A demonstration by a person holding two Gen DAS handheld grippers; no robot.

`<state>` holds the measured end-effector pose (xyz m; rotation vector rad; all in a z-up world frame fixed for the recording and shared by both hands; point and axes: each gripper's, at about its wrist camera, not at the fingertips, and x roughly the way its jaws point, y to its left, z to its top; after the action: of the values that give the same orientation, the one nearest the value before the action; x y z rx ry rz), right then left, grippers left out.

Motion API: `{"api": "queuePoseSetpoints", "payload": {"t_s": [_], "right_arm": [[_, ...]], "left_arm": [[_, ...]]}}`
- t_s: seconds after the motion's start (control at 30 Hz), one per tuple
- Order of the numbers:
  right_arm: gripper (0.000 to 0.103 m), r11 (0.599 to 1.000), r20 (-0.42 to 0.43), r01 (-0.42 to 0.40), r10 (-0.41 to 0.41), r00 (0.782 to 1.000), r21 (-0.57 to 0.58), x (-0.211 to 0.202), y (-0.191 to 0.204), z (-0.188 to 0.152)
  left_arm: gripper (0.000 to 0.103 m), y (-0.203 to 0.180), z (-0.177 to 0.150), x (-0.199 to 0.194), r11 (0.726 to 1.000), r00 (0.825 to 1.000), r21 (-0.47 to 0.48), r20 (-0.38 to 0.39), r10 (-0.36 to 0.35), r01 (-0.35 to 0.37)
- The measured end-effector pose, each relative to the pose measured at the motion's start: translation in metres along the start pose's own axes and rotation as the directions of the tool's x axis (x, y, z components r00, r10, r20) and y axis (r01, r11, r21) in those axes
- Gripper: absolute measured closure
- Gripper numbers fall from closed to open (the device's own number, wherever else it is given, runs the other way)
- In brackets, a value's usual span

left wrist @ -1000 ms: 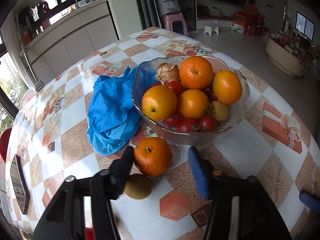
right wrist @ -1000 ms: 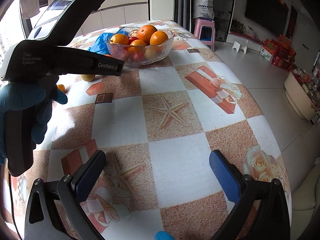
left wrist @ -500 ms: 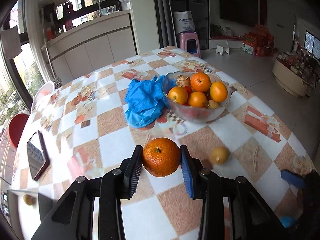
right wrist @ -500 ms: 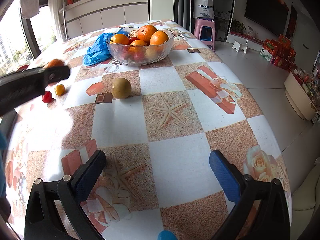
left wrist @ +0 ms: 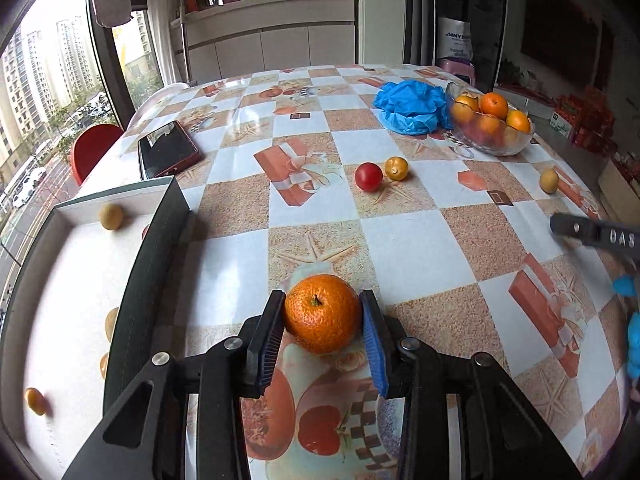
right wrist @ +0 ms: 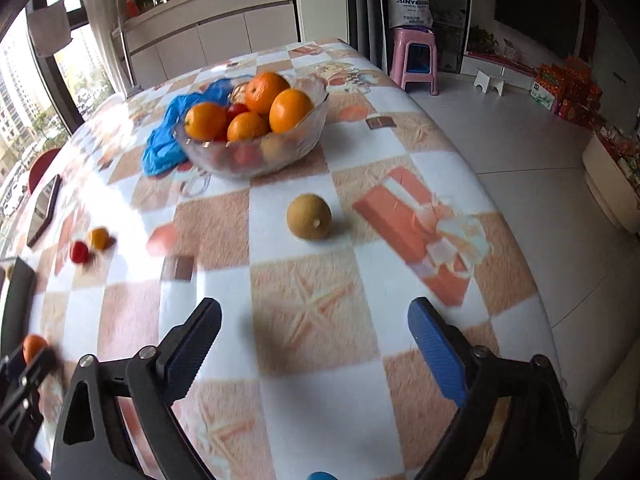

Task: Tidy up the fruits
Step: 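Grasp the brown round fruit with the right tool while the left tool holds the tangerine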

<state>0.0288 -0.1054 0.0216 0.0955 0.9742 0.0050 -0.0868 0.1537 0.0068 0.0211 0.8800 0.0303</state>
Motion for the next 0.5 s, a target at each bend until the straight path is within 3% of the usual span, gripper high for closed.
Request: {"api": "queuePoseSetpoints", "payload": {"t_s": [0.1, 0.17, 0.23, 0.3, 0.43, 0.5], "right_arm": [[0.029, 0.999, 0.002, -0.021, 0.021, 1.000, -0.036, 0.018, 0.006, 0.022], [0.036, 0.995, 0.018, 0.007, -0.005, 1.000, -0.096, 0.026, 0.019, 0.026], [0.058, 0.989, 0.042, 0.003, 0.003, 0.999, -0.149, 0.028, 0.031, 0.028], [0.096, 0.989, 0.045, -0.025, 0.032, 0.998, -0.146, 0.029, 0.033, 0.032], [0.098, 0.990, 0.044, -0.136, 0.138, 0.989, -0.047, 0.019, 0.016, 0.027], [0.098, 0.983, 0.039, -0.176, 0.179, 0.983, -0.055, 0.010, 0.014, 0.018]], "left_arm": [[0.064, 0.003, 0.002, 0.001, 1.000, 1.000, -0.021, -0.004, -0.021, 0.021], [0.064, 0.007, 0.001, 0.002, 0.998, 0.999, -0.044, -0.013, -0.042, 0.042], [0.064, 0.007, 0.000, 0.002, 0.998, 0.999, -0.048, -0.013, -0.043, 0.042], [0.064, 0.006, 0.001, 0.002, 0.998, 0.999, -0.046, -0.014, -0.041, 0.040], [0.064, 0.007, 0.000, 0.003, 0.998, 0.999, -0.049, -0.016, -0.045, 0.044], [0.064, 0.008, 0.000, 0.003, 0.997, 0.999, -0.054, -0.015, -0.051, 0.050]]}}
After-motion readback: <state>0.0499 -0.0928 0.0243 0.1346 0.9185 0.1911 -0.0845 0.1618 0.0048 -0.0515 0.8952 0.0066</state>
